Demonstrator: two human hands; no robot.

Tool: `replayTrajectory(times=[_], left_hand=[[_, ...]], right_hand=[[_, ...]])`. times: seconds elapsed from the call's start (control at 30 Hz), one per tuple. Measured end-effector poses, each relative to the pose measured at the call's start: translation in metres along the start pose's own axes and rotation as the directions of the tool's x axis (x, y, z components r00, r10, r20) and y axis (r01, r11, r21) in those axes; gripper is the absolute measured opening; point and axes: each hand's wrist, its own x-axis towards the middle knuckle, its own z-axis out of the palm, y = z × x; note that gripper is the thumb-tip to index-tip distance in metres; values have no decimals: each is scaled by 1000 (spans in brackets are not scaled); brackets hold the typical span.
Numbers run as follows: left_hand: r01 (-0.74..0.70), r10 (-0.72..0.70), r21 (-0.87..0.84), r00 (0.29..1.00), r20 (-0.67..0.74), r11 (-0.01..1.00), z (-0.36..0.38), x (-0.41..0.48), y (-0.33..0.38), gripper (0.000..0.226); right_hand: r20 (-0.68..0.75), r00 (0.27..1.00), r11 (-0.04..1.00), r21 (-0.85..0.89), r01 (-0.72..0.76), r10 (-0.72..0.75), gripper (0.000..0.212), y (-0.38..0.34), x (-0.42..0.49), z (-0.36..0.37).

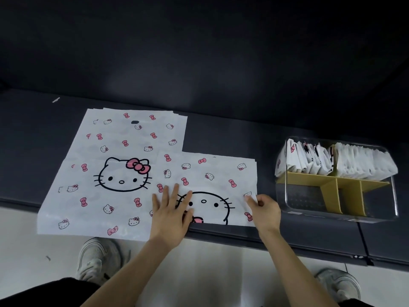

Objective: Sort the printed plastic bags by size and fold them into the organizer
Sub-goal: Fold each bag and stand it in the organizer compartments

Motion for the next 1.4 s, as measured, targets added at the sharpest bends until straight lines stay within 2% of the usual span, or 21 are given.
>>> replayTrajectory(times=[0.17,0.4,0.77,0.9,0.97,1.0,1.03,1.07,1.13,1.2,1.27,1.4], left_hand=[[-14,14,-11,999,-48,1000,9,-13,-3,57],[-10,7,-31,996,-85,999,12,-8,-6,55],[-2,1,-16,994,-107,1000,13,1,-6,59],[-1,1,13,997,-71,1000,12,1,-6,67],[4,-3,36,999,-45,999,12,1,-6,74],[11,-9,46,999,-36,999,12,1,-6,77],[15,-14,48,1000,-28,999,12,2,-6,79],[15,-14,45,1000,-25,999,12,2,-5,81],[14,-13,33,999,-29,999,12,2,-5,83],[12,-11,24,999,-49,1000,13,3,-5,84],[6,-5,20,998,-66,1000,14,4,-5,84],[3,0,43,999,-53,999,13,3,-5,84]], right_hand=[[-17,1000,998,-50,25,-26,51,-6,5,0],[-57,998,993,-114,-14,8,53,-8,12,4],[-60,998,997,-75,-12,7,50,-5,13,6],[-79,997,997,-68,-21,16,47,-4,14,6],[-105,994,999,-46,29,-33,34,-6,8,7],[-160,981,991,-89,97,-111,22,-7,1,7],[-244,940,958,-220,185,-238,26,-6,-5,10],[-266,887,882,-395,258,-378,39,-2,-13,15],[-94,801,675,-601,428,-591,53,3,-32,33],[110,779,568,-623,538,-618,55,7,-48,54],[203,818,578,-618,534,-539,52,11,-53,70],[226,877,614,-640,461,-423,54,39,-46,50]])
